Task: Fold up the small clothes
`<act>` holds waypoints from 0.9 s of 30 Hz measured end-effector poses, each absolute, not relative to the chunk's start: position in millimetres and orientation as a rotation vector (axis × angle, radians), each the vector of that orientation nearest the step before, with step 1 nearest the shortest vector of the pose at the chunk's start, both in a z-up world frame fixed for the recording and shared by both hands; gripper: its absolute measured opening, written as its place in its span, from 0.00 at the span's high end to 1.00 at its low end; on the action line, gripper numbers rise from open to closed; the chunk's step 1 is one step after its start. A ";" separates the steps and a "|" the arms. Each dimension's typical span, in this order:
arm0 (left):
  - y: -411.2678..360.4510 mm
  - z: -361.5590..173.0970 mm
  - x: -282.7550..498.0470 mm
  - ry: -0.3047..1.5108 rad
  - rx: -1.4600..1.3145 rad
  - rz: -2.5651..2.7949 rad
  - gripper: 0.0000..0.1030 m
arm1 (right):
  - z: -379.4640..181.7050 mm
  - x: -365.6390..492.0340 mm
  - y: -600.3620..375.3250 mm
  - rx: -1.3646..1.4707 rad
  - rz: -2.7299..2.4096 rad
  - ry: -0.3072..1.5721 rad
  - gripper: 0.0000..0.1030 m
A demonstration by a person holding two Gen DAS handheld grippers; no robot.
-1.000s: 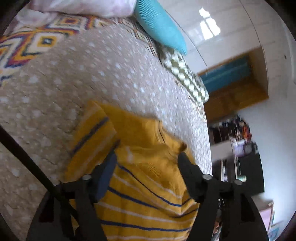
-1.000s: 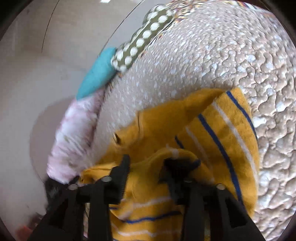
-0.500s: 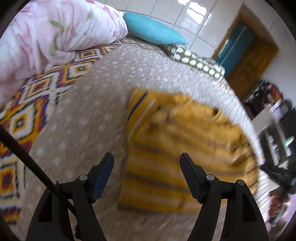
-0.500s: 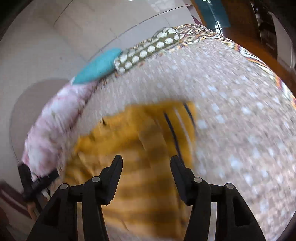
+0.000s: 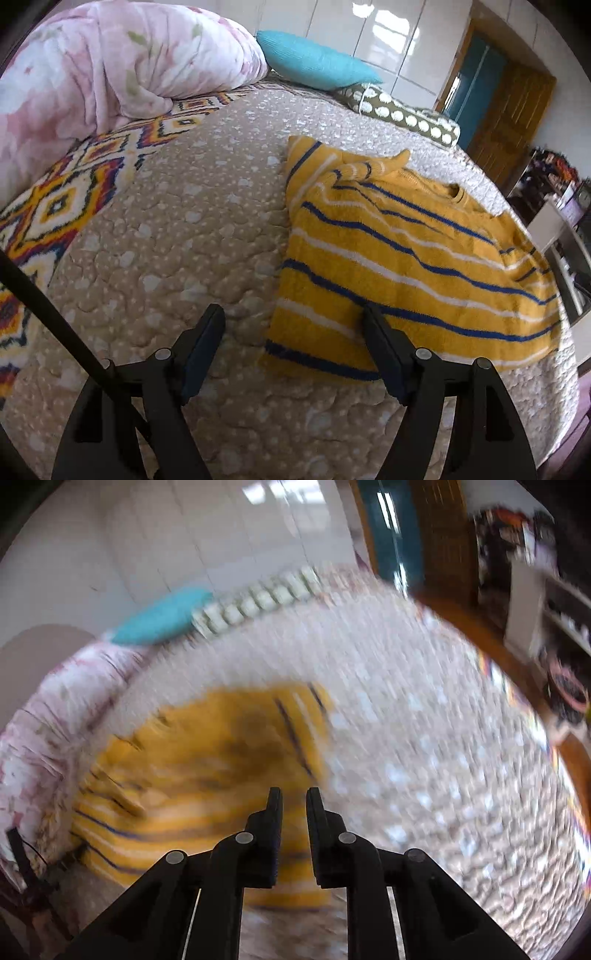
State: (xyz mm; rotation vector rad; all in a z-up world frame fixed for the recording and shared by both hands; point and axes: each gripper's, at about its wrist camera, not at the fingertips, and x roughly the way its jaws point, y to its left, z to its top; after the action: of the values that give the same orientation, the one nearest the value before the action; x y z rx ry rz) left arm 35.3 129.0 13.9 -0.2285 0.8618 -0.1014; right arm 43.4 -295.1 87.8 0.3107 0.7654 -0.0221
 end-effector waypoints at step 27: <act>224.3 34.1 16.8 0.786 -0.352 0.052 0.25 | 16.5 239.0 75.5 -0.234 0.228 1.009 0.84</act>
State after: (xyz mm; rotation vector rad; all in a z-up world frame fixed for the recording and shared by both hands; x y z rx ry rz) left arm 16.8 224.3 34.1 -0.3525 0.7855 0.0516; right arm 239.0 75.5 16.5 -0.2339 1.0092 0.2278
